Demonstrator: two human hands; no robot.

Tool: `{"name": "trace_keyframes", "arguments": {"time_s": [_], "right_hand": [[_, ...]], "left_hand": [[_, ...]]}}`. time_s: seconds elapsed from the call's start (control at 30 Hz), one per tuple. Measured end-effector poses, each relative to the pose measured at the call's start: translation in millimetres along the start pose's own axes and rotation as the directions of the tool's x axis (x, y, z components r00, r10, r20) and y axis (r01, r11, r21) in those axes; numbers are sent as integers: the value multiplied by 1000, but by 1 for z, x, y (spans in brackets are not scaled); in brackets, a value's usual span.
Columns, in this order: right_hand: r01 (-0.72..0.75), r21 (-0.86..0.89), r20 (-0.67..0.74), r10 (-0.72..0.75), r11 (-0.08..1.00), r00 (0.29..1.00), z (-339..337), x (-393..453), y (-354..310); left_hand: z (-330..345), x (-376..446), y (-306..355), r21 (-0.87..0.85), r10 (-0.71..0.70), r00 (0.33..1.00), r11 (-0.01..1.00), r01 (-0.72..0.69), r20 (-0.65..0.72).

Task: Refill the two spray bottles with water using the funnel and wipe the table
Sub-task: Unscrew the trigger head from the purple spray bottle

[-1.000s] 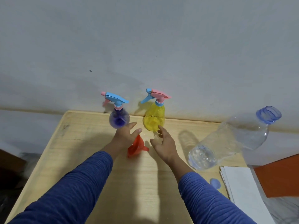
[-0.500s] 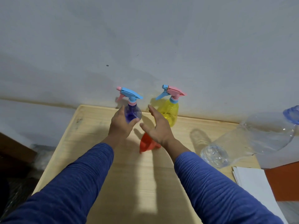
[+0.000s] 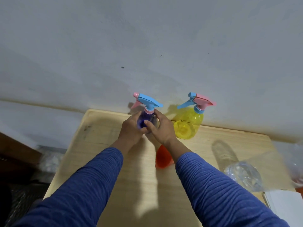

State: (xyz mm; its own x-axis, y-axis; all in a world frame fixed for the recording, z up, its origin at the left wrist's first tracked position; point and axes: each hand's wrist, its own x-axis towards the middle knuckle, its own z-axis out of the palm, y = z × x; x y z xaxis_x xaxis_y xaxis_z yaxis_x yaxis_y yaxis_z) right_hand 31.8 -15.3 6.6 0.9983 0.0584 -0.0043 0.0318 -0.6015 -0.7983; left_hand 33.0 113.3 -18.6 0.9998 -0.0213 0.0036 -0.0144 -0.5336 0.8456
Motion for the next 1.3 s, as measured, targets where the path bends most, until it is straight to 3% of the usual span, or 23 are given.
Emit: {"name": "trace_keyframes", "arguments": {"time_s": [0.4,0.7,0.97,1.3], "right_hand": [[17,67,-24,-15,998,1000,-6,-10,-15],[125,102,-105,-114,987,988,-44,-77,-44],[108,100,-179,-89,989,980,-93,-155,-8],[-21,70,-60,25,997,998,-99,-222,71]], "left_hand": [[-14,-19,0,-99,10,999,995,-13,-34],[-21,-80,48,-120,-4,996,993,-7,-90],[28,-154,94,-194,46,996,979,-60,-73],[113,-221,65,-164,-13,1000,986,11,-9]]}}
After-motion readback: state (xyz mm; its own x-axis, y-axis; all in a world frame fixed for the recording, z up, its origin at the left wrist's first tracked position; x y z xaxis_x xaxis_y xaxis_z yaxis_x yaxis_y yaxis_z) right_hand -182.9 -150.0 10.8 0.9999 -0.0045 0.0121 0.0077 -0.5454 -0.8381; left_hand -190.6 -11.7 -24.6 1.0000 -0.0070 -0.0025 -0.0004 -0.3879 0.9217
